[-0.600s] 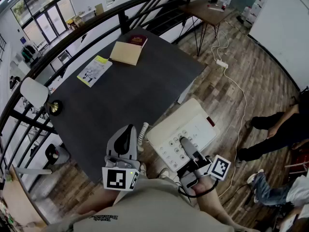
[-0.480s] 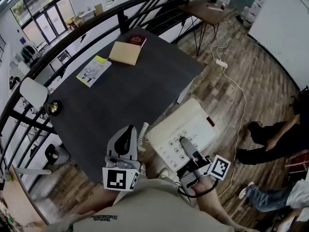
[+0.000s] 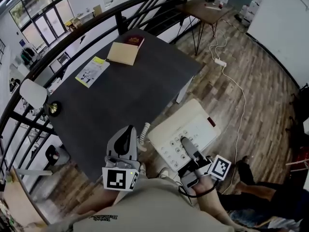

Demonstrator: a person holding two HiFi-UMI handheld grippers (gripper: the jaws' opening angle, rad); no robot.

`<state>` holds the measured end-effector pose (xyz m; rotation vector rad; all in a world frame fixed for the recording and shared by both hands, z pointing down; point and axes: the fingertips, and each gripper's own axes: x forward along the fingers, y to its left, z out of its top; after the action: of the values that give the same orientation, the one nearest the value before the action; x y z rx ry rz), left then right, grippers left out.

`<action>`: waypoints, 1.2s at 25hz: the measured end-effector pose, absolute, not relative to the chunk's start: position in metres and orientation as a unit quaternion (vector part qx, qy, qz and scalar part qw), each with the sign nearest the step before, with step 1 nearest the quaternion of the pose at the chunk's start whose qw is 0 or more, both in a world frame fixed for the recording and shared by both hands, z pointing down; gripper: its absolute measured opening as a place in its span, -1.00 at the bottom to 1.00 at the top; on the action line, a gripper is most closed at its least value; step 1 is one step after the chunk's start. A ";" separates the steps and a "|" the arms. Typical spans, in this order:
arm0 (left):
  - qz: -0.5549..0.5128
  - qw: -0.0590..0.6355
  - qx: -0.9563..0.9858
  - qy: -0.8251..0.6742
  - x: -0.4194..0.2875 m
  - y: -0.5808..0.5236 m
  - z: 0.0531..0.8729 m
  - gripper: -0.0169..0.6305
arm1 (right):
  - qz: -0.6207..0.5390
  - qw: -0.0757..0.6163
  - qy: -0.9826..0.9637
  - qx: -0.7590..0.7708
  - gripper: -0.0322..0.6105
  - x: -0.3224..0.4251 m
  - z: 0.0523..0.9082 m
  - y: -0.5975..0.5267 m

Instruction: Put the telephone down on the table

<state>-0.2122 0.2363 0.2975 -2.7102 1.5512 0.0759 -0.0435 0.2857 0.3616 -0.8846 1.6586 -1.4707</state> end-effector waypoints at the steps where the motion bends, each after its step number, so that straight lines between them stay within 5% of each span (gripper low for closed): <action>1: 0.023 0.012 -0.868 0.496 -0.208 0.240 0.298 -0.94 | -0.575 0.372 0.643 -0.343 -0.31 -0.039 0.363 0.290; 30: 0.014 0.065 -0.847 0.527 -0.112 0.274 0.296 -0.94 | -0.556 0.392 0.660 -0.319 -0.31 0.059 0.353 0.320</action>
<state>-0.1118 0.2739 0.2962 -2.5565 1.5894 0.0408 0.0588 0.3204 0.3533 -0.8103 1.6754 -1.4133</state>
